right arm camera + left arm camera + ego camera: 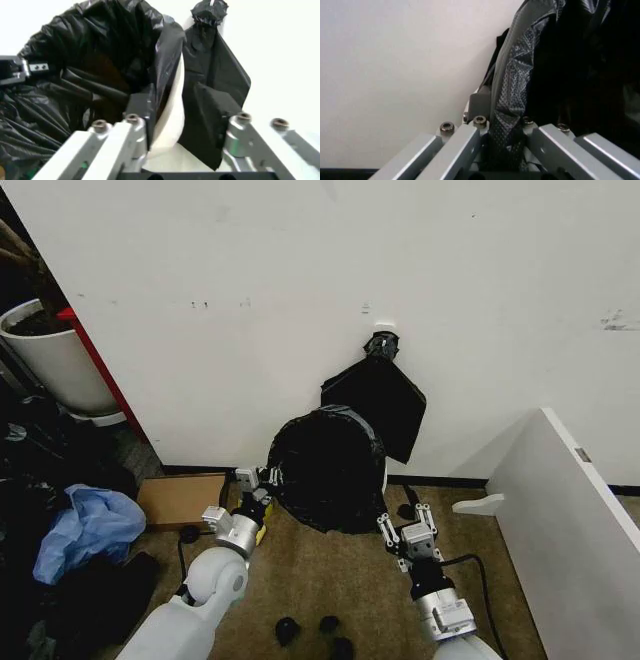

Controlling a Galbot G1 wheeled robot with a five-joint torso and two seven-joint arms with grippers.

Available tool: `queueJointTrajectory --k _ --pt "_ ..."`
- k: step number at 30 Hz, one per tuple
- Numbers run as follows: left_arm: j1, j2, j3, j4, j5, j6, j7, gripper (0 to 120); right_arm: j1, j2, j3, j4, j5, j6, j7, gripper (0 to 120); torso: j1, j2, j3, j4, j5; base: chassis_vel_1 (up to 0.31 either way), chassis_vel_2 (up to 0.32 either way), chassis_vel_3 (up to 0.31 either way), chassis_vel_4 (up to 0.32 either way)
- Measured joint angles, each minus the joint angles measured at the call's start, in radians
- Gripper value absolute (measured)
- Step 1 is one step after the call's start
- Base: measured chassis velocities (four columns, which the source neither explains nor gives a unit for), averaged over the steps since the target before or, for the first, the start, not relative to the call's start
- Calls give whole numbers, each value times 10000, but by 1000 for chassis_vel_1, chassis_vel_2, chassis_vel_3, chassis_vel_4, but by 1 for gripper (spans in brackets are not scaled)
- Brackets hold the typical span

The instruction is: Place the garbage bag over the trash bin.

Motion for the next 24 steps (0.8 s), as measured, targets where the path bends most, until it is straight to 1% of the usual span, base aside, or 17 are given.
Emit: queueJointTrajectory --k 1,7,15,18,21,23,24 --pt "0 0 0 0 0 0 0 0 0 0 0 0 0 0 0 28 0 0 0 0 0 0 0 0 0" --pt "45 -2 1 -18 24 -15 6 0 -43 43 96 -146 250 397 -633 1 0 0 0 0 0 0 0 0 0" --pt "158 24 -43 -184 32 -18 11 0 -48 105 133 -174 446 497 -896 0 0 0 0 0 0 0 0 0 0" --pt "245 49 -97 -252 32 -19 15 0 26 182 233 -232 674 738 -935 0 0 0 0 0 0 0 0 0 0" --pt "346 77 -166 -327 28 -19 15 0 160 262 501 -346 1063 1044 -1123 0 0 0 0 0 0 0 0 0 0" --pt "407 98 -217 -391 18 -9 16 0 246 285 728 -438 1524 1295 -1436 0 0 0 0 0 0 0 0 0 0" --pt "456 119 -267 -467 -4 27 16 0 300 289 880 -537 2003 1563 -1795 0 0 0 0 1 0 0 0 0 0"
